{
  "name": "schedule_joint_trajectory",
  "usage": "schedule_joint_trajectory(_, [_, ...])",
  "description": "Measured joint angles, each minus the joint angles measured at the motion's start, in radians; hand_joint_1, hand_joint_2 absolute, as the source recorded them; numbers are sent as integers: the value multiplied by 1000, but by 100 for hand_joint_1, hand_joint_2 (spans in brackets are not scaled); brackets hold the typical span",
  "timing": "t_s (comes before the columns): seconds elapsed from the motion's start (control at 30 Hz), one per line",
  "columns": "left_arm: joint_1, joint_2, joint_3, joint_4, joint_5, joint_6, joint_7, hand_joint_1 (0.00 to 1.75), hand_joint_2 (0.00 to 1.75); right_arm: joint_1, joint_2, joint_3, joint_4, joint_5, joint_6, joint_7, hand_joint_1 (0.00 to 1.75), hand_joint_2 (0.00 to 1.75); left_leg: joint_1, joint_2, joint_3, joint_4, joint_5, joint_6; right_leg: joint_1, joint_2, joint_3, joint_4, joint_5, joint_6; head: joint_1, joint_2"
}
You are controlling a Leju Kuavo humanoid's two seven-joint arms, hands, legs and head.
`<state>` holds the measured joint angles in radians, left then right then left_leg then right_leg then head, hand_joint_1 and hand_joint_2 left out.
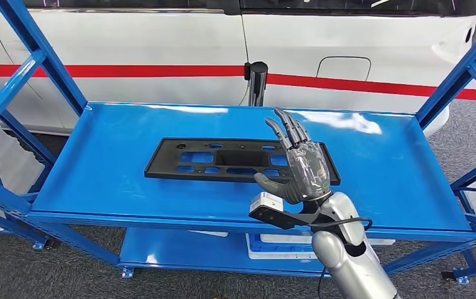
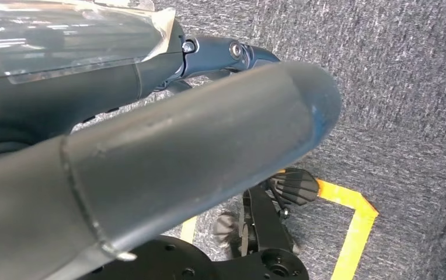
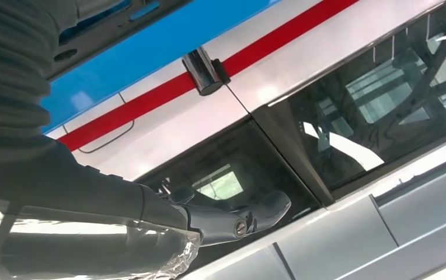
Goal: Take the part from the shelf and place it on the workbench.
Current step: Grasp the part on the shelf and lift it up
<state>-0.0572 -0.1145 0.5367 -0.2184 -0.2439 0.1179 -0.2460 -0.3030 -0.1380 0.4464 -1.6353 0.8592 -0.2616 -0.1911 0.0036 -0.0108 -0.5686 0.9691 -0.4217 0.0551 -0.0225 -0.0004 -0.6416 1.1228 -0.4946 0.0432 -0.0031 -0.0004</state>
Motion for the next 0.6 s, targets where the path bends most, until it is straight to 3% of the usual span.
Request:
schedule_joint_trajectory(0.07, [0,0,2,0,0,1,1,0,0,2,-3,3,-8,0,-1,-1,0,175,-3,-2,-2,13,-12,-13,-1,1,58,-110,40,1,-1,0])
schedule_joint_trajectory(0.1, [0,1,2,0,0,1,1,0,0,2,-4,5,-11,0,-2,-2,0,175,-5,-3,-4,18,-16,-19,-1,1,67,-127,46,-5,-2,0])
schedule_joint_trajectory(0.17, [0,2,3,1,0,4,2,0,0,4,-7,7,-15,-3,-4,-5,0,175,-5,-3,-4,22,-20,-25,2,2,65,-123,46,-17,-5,0])
schedule_joint_trajectory(0.27, [2,3,8,2,0,18,17,0,0,8,-11,18,-24,-19,12,-27,0,175,2,-1,-13,47,-40,-37,-6,2,70,-124,45,-33,-8,0])
schedule_joint_trajectory(0.33, [3,4,15,2,0,29,30,0,0,13,-14,37,-33,-32,35,-40,0,175,6,3,-54,135,-92,-48,-7,1,73,-125,43,-40,-11,0])
schedule_joint_trajectory(0.4, [5,5,20,3,0,40,41,0,0,22,-17,62,-36,-46,62,-44,0,175,9,4,-120,263,-145,-55,-5,0,74,-124,41,-44,-12,0])
schedule_joint_trajectory(0.43, [7,5,22,3,0,44,46,0,0,27,-18,76,-36,-53,78,-44,0,175,10,5,-142,297,-149,-57,-5,0,74,-124,40,-45,-12,0])
schedule_joint_trajectory(0.47, [9,5,24,4,0,47,50,0,0,30,-20,91,-35,-59,96,-44,0,175,11,5,-145,294,-133,-57,-4,0,75,-124,39,-46,-12,0])
schedule_joint_trajectory(0.5, [9,5,27,4,0,49,54,0,0,32,-21,107,-32,-62,111,-44,0,175,12,6,-127,250,-99,-56,-5,0,77,-124,37,-46,-12,0])
schedule_joint_trajectory(0.53, [9,5,31,4,0,50,56,0,0,32,-21,124,-27,-64,125,-43,0,175,14,8,-95,177,-59,-55,-5,0,80,-124,36,-45,-12,0])
schedule_joint_trajectory(0.6, [6,6,40,4,0,51,60,0,0,28,-20,157,-9,-63,145,-40,0,175,12,8,-41,63,-15,-51,0,1,84,-125,32,-40,-12,0])
